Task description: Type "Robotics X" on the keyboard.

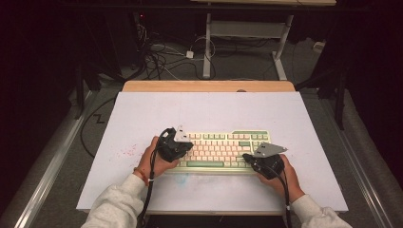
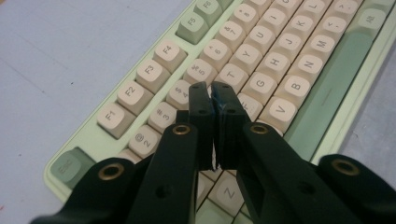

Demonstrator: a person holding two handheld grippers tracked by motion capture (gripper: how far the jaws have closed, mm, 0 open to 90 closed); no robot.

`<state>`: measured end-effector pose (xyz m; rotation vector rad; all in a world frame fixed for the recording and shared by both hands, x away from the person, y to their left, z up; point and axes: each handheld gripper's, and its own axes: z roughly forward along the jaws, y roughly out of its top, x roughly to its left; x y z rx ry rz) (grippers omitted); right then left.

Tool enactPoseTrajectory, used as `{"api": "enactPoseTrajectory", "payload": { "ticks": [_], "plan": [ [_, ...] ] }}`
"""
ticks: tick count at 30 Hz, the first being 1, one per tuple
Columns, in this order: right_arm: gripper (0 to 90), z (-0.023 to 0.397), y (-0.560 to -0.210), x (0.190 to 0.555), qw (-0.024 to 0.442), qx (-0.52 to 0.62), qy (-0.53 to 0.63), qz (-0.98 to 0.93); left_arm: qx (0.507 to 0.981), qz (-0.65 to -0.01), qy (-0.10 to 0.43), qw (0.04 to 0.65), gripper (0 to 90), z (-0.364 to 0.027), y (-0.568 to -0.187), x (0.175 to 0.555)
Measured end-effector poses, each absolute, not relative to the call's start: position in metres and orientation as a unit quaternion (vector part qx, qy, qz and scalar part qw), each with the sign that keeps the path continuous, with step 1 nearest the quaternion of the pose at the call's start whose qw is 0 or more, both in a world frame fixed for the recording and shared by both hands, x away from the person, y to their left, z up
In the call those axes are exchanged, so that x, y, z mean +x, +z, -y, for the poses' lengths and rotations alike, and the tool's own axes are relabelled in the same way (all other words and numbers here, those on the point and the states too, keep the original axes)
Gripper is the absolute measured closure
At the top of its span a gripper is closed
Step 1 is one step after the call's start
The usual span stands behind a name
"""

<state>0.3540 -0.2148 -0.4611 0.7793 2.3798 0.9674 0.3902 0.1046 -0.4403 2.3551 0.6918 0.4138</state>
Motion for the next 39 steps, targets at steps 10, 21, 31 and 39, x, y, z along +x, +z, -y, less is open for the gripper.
{"api": "enactPoseTrajectory", "payload": {
  "ticks": [10,21,31,39],
  "plan": [
    [90.0,0.215,-0.461,0.354,0.226,0.282,0.352,-0.863,0.902,-0.260,0.155,0.307,85.0,-0.091,-0.445,0.400],
    [90.0,0.215,-0.461,0.354,0.228,0.282,0.351,-0.863,0.907,-0.254,0.156,0.297,85.3,-0.085,-0.447,0.400],
    [90.0,0.213,-0.461,0.353,0.233,0.280,0.347,-0.864,0.906,-0.250,0.168,0.296,85.8,-0.083,-0.447,0.396],
    [90.0,0.214,-0.460,0.354,0.231,0.281,0.346,-0.865,0.895,-0.250,0.181,0.322,83.3,-0.093,-0.437,0.391]
  ]
}}
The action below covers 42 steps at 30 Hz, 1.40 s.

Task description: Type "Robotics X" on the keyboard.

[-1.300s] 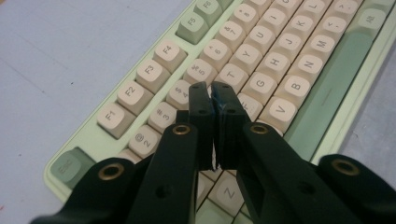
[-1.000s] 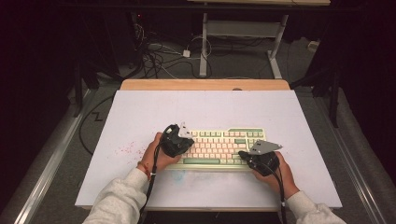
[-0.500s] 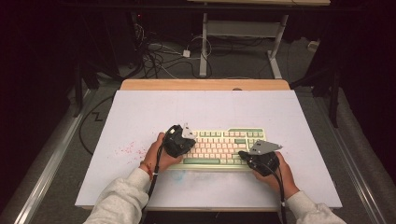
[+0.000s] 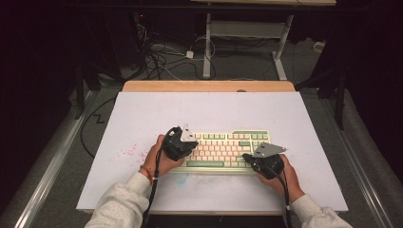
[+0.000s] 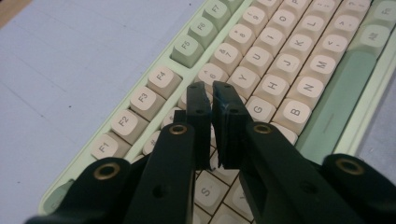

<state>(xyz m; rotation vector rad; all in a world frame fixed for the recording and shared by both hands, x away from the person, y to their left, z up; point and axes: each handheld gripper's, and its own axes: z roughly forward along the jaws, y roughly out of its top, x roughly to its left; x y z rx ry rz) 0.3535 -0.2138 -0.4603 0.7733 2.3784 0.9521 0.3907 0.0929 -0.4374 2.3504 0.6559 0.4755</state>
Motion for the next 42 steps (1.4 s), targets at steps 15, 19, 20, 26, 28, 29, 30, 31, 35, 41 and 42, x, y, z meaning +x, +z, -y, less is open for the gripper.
{"api": "enactPoseTrajectory", "payload": {
  "ticks": [15,19,20,26,28,29,30,31,35,41,42],
  "plan": [
    [90.0,0.215,-0.459,0.354,0.235,0.279,0.344,-0.865,0.879,-0.235,0.232,0.343,37.4,-0.123,-0.436,0.362],
    [90.0,0.217,-0.454,0.353,0.235,0.282,0.352,-0.861,0.869,-0.237,0.246,0.357,25.0,-0.135,-0.441,0.351],
    [90.0,0.217,-0.453,0.352,0.236,0.282,0.355,-0.859,0.867,-0.239,0.249,0.359,23.3,-0.138,-0.442,0.348],
    [90.0,0.219,-0.447,0.350,0.239,0.280,0.362,-0.856,0.864,-0.249,0.255,0.355,17.9,-0.155,-0.450,0.337],
    [90.0,0.220,-0.445,0.350,0.240,0.281,0.366,-0.854,0.865,-0.249,0.254,0.353,17.1,-0.160,-0.454,0.334],
    [90.0,0.220,-0.444,0.350,0.241,0.281,0.367,-0.854,0.866,-0.251,0.255,0.350,17.0,-0.162,-0.455,0.333],
    [90.0,0.220,-0.443,0.350,0.241,0.282,0.368,-0.853,0.867,-0.251,0.255,0.347,17.0,-0.164,-0.457,0.331],
    [90.0,0.221,-0.443,0.350,0.241,0.283,0.367,-0.853,0.868,-0.250,0.256,0.345,17.0,-0.166,-0.459,0.330],
    [90.0,0.221,-0.440,0.351,0.241,0.282,0.368,-0.853,0.871,-0.254,0.256,0.335,17.1,-0.171,-0.465,0.327],
    [90.0,0.220,-0.435,0.355,0.240,0.283,0.373,-0.851,0.870,-0.264,0.244,0.337,17.1,-0.178,-0.470,0.324],
    [90.0,0.220,-0.435,0.355,0.240,0.283,0.373,-0.851,0.870,-0.264,0.247,0.336,17.1,-0.180,-0.470,0.324]
  ]
}}
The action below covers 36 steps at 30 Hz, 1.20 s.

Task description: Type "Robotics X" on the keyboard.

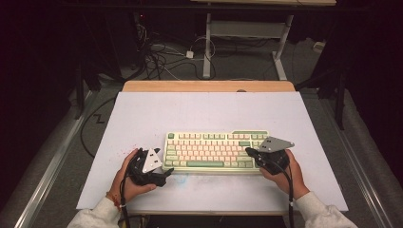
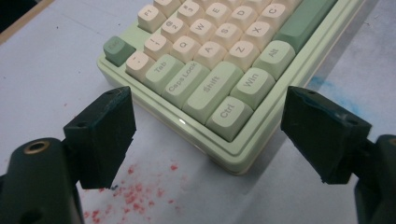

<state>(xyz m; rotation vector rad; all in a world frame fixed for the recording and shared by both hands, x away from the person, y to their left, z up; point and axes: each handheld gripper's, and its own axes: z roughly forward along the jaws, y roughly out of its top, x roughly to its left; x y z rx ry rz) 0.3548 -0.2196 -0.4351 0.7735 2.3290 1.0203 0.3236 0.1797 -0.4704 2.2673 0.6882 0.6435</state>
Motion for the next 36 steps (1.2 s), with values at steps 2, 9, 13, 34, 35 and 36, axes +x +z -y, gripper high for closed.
{"api": "enactPoseTrajectory", "payload": {
  "ticks": [2,9,13,34,35,36],
  "plan": [
    [90.0,0.217,-0.433,0.357,0.242,0.279,0.372,-0.851,0.869,-0.268,0.247,0.334,17.1,-0.182,-0.471,0.323],
    [90.0,0.207,-0.430,0.365,0.241,0.276,0.373,-0.852,0.868,-0.277,0.242,0.332,17.1,-0.187,-0.475,0.321],
    [90.0,0.201,-0.430,0.370,0.237,0.274,0.375,-0.853,0.870,-0.276,0.242,0.328,17.1,-0.188,-0.476,0.319],
    [90.0,0.173,-0.434,0.386,0.222,0.262,0.374,-0.862,0.869,-0.275,0.241,0.333,17.1,-0.191,-0.475,0.317],
    [90.0,0.172,-0.434,0.386,0.221,0.262,0.374,-0.862,0.869,-0.275,0.242,0.332,17.0,-0.191,-0.475,0.317],
    [90.0,0.170,-0.435,0.387,0.221,0.262,0.373,-0.862,0.869,-0.275,0.242,0.333,17.1,-0.191,-0.475,0.317]
  ]
}}
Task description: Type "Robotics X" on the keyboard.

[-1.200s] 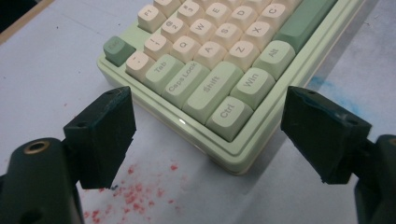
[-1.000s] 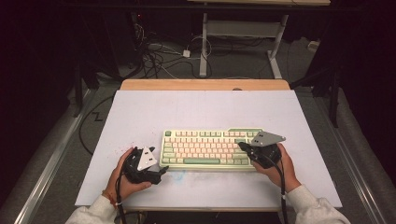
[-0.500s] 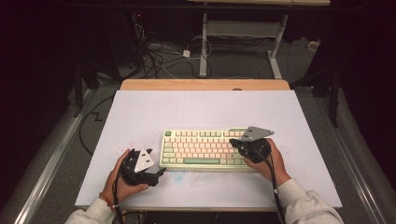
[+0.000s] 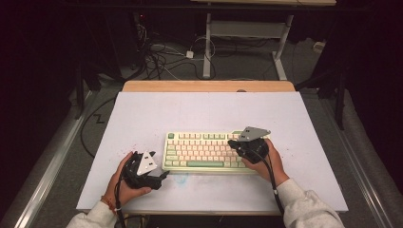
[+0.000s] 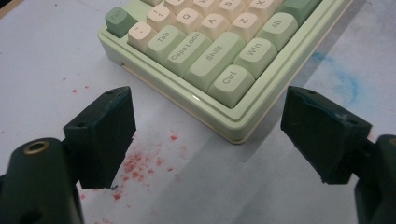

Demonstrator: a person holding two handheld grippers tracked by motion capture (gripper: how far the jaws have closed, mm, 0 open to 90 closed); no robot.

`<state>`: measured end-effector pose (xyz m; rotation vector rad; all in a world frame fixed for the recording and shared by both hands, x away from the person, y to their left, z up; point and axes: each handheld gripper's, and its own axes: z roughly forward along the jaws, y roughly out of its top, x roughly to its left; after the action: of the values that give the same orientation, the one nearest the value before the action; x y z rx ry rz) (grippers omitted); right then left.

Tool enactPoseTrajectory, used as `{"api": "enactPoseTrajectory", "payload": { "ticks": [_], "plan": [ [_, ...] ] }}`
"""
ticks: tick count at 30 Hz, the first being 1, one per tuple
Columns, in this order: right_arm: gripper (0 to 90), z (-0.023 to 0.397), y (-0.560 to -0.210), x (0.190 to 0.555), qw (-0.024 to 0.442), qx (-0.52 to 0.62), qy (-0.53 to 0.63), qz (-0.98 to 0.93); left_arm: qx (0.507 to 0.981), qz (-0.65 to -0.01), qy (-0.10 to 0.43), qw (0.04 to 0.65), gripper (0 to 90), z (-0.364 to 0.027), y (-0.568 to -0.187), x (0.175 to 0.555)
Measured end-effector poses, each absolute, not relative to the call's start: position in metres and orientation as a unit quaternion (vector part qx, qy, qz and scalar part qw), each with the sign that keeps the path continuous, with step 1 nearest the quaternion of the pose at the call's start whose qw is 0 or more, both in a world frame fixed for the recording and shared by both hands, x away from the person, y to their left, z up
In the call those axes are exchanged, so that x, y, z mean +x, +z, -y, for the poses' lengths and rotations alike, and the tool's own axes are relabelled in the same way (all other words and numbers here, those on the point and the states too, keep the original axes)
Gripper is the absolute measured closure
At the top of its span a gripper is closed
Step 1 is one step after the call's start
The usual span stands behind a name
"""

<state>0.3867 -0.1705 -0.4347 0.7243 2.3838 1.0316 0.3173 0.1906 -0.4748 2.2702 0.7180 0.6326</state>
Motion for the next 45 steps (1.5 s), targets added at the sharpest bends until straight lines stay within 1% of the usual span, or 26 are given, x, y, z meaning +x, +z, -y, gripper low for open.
{"api": "enactPoseTrajectory", "payload": {
  "ticks": [35,39,40,45],
  "plan": [
    [90.0,0.144,-0.452,0.401,0.203,0.252,0.343,-0.882,0.872,-0.273,0.238,0.329,17.0,-0.191,-0.476,0.318],
    [90.0,0.142,-0.454,0.402,0.200,0.254,0.330,-0.887,0.874,-0.275,0.231,0.327,17.0,-0.190,-0.477,0.318],
    [90.0,0.141,-0.454,0.402,0.195,0.253,0.330,-0.888,0.875,-0.275,0.230,0.327,17.1,-0.190,-0.477,0.318],
    [90.0,0.144,-0.449,0.398,0.201,0.254,0.342,-0.882,0.872,-0.273,0.236,0.329,17.0,-0.191,-0.476,0.318]
  ]
}}
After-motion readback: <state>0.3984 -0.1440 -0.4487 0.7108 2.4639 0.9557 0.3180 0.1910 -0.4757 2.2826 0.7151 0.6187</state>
